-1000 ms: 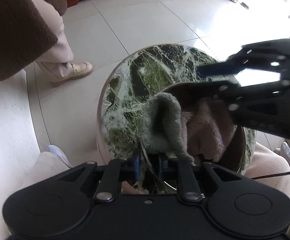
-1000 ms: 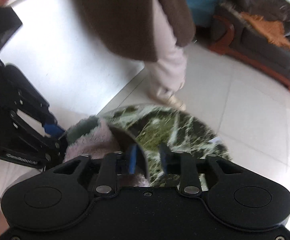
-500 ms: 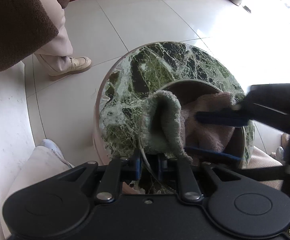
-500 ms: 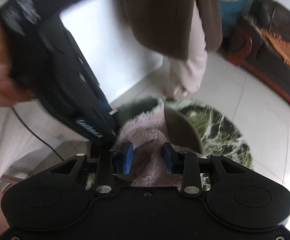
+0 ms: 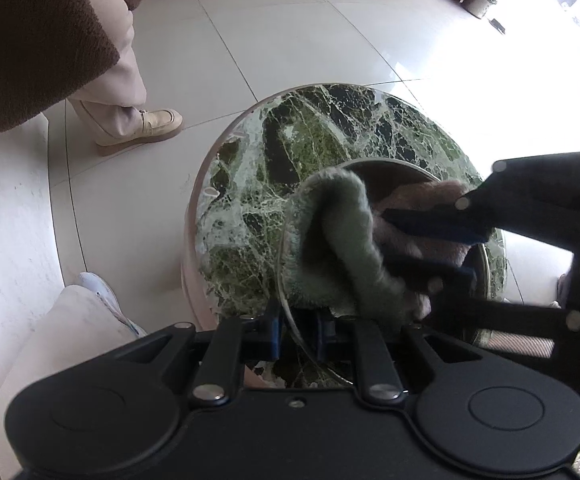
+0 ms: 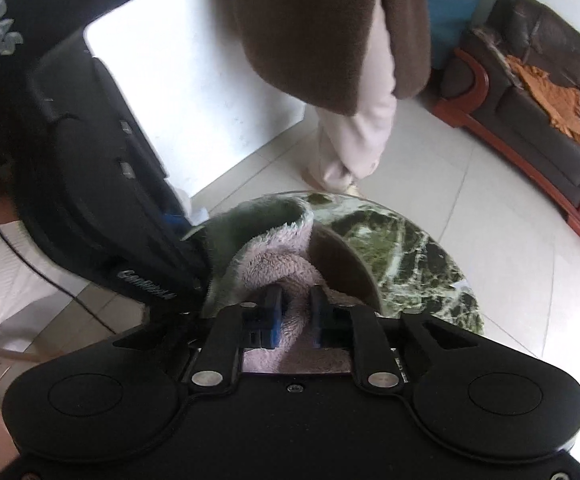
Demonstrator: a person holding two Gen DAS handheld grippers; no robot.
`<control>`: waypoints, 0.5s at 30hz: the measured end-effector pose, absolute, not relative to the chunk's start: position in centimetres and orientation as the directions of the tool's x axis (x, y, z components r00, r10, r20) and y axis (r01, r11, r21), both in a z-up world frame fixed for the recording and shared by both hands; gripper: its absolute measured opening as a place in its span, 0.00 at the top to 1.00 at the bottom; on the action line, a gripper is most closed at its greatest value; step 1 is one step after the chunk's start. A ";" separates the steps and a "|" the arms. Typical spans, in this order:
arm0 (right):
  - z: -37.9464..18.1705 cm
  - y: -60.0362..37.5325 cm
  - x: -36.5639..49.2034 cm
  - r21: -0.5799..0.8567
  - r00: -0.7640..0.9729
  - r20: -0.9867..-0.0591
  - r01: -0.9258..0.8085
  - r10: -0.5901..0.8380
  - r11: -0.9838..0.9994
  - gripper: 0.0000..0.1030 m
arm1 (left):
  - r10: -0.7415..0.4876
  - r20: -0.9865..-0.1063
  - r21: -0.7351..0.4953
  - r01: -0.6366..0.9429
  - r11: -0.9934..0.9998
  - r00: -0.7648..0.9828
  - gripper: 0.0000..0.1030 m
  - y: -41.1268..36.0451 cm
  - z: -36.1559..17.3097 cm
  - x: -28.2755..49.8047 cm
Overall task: Clean bowl
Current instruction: 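Scrub the bowl bottom with the towel in the right gripper while the left gripper holds the rim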
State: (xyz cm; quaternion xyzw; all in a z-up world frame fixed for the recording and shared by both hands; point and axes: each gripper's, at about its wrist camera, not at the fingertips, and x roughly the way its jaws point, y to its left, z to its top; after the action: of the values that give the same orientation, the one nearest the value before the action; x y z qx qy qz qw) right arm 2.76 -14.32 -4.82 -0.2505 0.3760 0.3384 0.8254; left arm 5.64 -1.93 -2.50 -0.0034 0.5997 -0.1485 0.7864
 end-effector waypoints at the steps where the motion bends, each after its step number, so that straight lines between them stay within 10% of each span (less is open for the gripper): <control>1: -4.6 -14.6 2.5 -0.152 0.490 -0.784 -0.747 0.380 0.648 0.58 | -0.237 -0.942 -0.183 0.230 0.956 0.237 0.86 -2.0 -2.5 5.7; 4: -4.3 -15.3 1.8 -0.135 0.485 -0.771 -0.758 0.414 0.638 0.46 | -0.239 -0.943 -0.185 0.231 0.955 0.234 0.86 -2.0 -2.5 5.7; 15: -6.6 -14.3 2.2 -0.169 0.472 -0.806 -0.762 0.358 0.625 0.54 | -0.236 -0.943 -0.181 0.233 0.955 0.236 0.86 -1.9 -2.5 5.7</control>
State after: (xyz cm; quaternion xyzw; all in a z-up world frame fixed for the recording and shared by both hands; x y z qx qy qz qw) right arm 2.22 -14.33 -6.62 -0.2643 0.3824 0.3431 0.8162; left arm 5.68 -1.88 -2.49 -0.0011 0.5999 -0.1493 0.7860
